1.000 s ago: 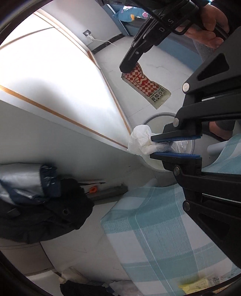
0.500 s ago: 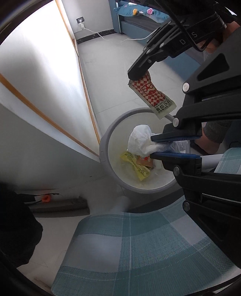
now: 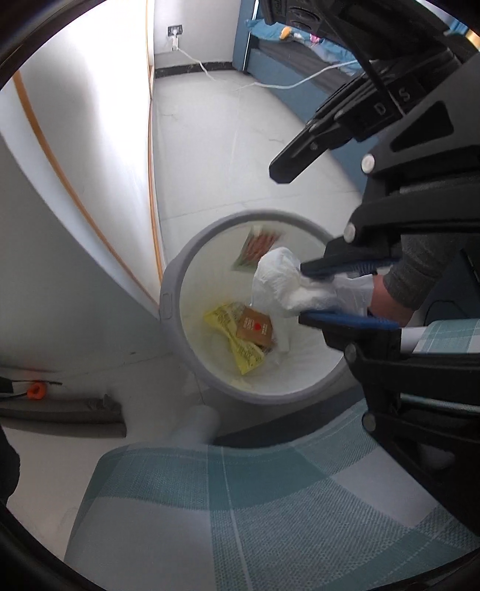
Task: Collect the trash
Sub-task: 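Open both grippers over the bin to drop tissue and wrapper, then bring both open grippers back from the bin over the table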
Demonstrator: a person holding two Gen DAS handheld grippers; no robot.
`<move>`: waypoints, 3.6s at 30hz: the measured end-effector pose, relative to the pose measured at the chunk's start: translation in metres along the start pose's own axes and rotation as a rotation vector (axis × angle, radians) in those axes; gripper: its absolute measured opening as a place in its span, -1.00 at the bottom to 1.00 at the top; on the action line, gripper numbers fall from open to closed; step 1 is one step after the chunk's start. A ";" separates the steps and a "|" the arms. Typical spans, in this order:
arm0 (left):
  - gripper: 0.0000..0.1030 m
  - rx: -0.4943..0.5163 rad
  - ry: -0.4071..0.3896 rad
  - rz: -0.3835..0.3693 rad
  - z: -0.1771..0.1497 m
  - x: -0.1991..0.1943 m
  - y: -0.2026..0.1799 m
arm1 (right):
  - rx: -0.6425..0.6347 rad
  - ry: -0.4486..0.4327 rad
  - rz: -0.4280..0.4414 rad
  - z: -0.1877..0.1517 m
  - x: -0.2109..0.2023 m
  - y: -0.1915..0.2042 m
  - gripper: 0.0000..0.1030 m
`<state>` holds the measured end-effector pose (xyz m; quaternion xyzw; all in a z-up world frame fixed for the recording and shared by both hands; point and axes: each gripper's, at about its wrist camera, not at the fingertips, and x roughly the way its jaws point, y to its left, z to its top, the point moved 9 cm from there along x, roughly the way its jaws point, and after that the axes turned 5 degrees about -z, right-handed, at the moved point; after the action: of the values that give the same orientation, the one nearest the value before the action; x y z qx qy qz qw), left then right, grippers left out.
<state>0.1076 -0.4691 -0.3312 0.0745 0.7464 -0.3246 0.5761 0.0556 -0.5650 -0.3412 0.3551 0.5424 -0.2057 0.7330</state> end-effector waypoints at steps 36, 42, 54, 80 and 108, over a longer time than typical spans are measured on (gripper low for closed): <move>0.54 0.060 -0.869 0.166 -0.110 -0.311 0.031 | -0.148 -0.581 0.013 -0.027 -0.219 0.070 0.24; 0.78 0.036 -1.073 0.240 -0.165 -0.361 0.069 | -0.270 -0.714 0.106 -0.066 -0.272 0.134 0.40; 0.90 -0.118 -1.227 0.381 -0.239 -0.399 0.153 | -0.473 -0.792 0.230 -0.140 -0.302 0.238 0.79; 0.90 -0.341 -1.261 0.389 -0.282 -0.376 0.314 | -0.785 -0.651 0.290 -0.222 -0.224 0.334 0.94; 0.90 -0.537 -1.017 0.109 -0.269 -0.337 0.374 | -0.774 -0.171 0.233 -0.156 -0.055 0.404 0.91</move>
<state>0.1804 0.0637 -0.1408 -0.2013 0.4270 -0.0889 0.8771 0.2138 -0.1857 -0.1939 0.0940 0.4732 0.0690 0.8732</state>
